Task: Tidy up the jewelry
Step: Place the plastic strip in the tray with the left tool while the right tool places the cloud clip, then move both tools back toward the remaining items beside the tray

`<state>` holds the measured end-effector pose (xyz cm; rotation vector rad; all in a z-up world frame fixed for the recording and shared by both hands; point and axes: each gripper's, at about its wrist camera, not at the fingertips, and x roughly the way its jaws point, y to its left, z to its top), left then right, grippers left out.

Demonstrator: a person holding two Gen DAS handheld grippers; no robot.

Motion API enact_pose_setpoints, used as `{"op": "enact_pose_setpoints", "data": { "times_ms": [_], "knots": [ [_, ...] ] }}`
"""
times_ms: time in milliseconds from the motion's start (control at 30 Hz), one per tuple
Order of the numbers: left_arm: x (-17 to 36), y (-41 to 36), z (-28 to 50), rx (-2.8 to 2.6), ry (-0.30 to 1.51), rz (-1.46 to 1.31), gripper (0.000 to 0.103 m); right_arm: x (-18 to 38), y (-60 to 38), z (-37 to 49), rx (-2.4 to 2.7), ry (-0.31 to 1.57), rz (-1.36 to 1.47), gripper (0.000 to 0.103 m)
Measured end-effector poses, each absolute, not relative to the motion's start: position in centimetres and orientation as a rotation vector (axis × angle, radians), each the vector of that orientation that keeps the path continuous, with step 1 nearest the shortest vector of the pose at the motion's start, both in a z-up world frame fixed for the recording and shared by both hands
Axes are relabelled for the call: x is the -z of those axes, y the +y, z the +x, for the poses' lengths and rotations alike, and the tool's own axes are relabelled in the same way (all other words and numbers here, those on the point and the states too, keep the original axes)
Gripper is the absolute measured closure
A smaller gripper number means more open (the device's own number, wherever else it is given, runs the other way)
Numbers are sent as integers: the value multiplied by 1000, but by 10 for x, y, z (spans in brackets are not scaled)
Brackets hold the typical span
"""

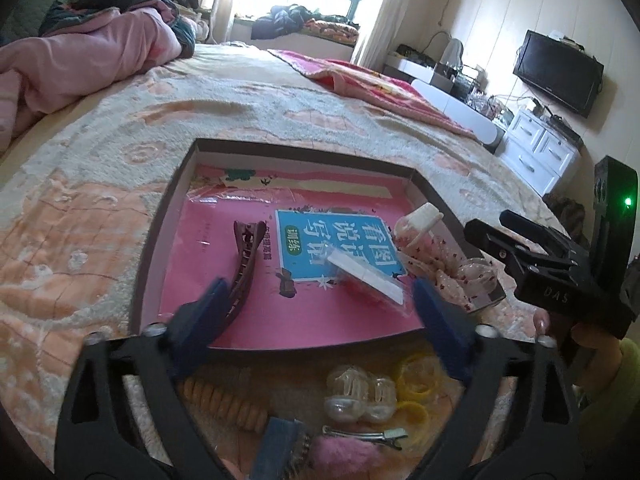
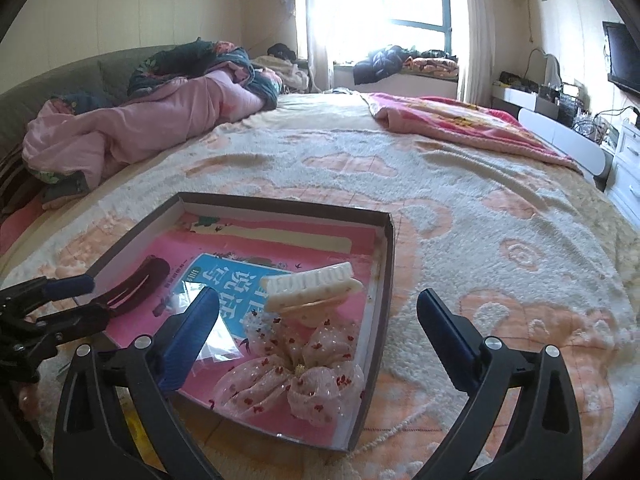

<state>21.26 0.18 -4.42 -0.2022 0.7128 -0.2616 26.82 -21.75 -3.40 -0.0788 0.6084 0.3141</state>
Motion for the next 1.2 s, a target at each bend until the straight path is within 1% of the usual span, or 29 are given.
{"op": "enact_pose_setpoints", "data": {
  "times_ms": [800, 1200],
  "knots": [
    [8, 26, 162, 235, 574, -234, 12, -1, -214, 199, -323, 451, -85, 7],
    [4, 32, 145, 226, 547, -214, 12, 0, -207, 172, -354, 444, -110, 7]
  ]
}}
